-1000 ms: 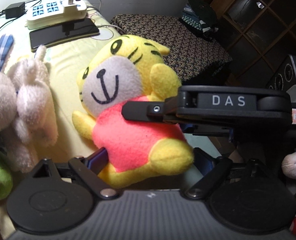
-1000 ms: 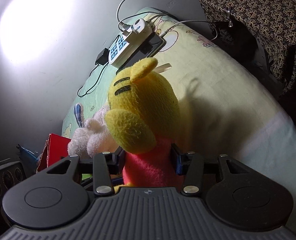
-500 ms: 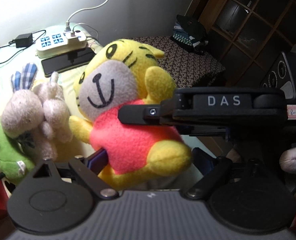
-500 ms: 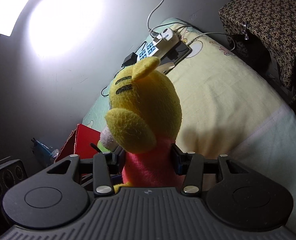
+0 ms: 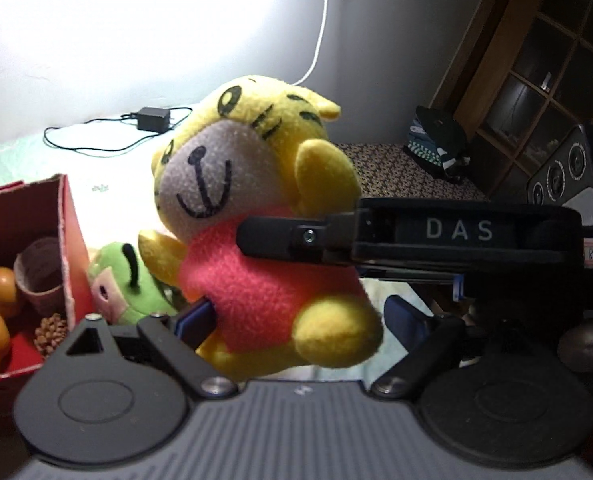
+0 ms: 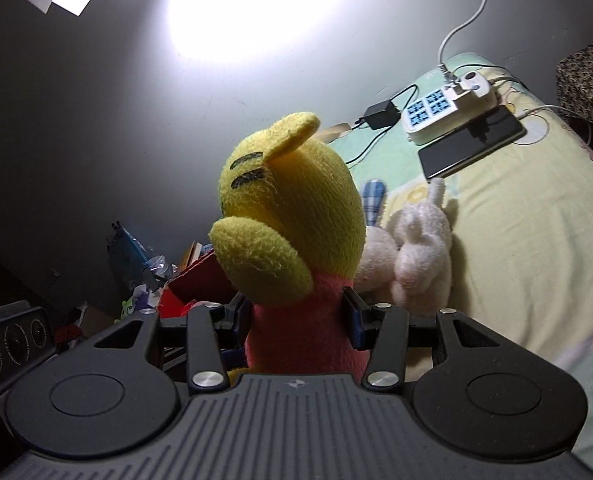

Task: Organize objects
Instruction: 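Carry the tiger plush with the right tool over the red box, then lower the tiger plush into the red box and open the right tool, then move the right tool toward the white bunny plush with checkered ears, then close the right tool on the white bunny plush and lift it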

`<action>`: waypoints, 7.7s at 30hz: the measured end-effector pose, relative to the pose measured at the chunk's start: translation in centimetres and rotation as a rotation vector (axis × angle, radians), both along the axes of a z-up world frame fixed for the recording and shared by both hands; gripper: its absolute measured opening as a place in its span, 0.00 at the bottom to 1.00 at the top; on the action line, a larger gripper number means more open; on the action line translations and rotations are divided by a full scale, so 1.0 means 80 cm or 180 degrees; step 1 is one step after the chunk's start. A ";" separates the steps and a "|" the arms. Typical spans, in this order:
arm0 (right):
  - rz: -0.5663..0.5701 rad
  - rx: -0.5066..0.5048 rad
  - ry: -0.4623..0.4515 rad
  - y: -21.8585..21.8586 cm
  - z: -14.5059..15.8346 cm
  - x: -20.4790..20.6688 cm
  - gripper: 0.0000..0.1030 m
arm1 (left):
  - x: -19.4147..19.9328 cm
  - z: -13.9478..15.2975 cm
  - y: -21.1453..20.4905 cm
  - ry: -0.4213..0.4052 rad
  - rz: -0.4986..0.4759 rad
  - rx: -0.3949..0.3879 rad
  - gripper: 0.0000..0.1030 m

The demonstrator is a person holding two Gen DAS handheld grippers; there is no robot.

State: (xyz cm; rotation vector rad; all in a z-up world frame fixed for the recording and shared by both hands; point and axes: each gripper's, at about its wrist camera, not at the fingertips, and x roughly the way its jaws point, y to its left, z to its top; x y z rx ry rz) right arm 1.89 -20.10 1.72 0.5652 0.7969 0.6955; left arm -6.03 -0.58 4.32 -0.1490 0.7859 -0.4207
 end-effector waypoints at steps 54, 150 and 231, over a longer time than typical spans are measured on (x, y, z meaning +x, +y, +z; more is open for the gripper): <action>0.0434 -0.0751 0.0338 0.240 -0.025 0.039 0.52 | 0.050 -0.068 0.235 0.0535 0.0527 -0.0386 0.87; 0.0039 -0.0249 0.0087 0.066 -0.023 -0.017 0.43 | -0.008 -0.013 0.052 0.0160 0.1034 0.0972 0.97; -0.0569 -0.0047 0.1176 -0.102 -0.129 0.070 0.25 | 0.088 -0.120 -0.080 0.0622 -0.0136 0.0569 0.94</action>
